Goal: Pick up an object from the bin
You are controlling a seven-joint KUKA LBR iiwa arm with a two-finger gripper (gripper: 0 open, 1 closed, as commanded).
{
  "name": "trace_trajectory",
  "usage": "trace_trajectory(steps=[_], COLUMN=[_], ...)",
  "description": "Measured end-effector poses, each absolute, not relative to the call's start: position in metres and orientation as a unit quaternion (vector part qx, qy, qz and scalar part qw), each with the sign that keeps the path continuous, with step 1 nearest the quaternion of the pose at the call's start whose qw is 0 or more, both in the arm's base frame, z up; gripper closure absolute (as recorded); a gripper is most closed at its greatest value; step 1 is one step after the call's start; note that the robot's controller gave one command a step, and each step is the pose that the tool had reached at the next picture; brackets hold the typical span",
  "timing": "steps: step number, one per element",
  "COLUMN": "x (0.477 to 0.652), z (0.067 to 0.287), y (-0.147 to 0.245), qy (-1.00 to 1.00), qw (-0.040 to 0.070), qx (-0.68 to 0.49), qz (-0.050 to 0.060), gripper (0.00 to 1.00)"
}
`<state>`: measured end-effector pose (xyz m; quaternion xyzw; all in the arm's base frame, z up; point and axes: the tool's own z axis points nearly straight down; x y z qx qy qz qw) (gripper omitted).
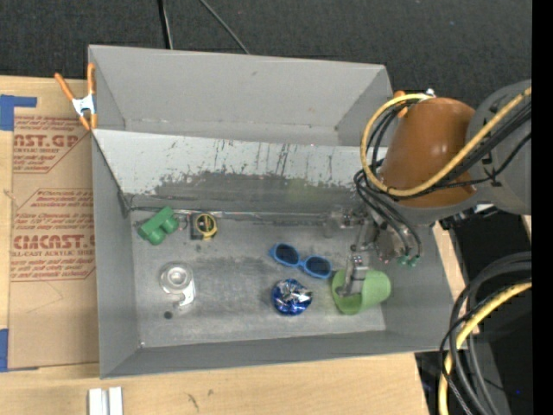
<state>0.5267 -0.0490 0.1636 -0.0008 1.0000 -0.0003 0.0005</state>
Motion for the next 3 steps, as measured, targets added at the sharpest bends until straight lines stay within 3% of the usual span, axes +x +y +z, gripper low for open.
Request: trace_trajectory(steps=[1,2,3], x=[0.505,0.509,0.518], z=[0.066,0.07,0.214], y=[-0.092,-0.09,-0.083], qy=[1.0,1.0,0.999], qw=[-0.005,0.001,0.005], qx=[-0.025,-0.027,-0.048], qz=[0.0,0.0,-0.001], gripper=[0.0,1.0,1.0])
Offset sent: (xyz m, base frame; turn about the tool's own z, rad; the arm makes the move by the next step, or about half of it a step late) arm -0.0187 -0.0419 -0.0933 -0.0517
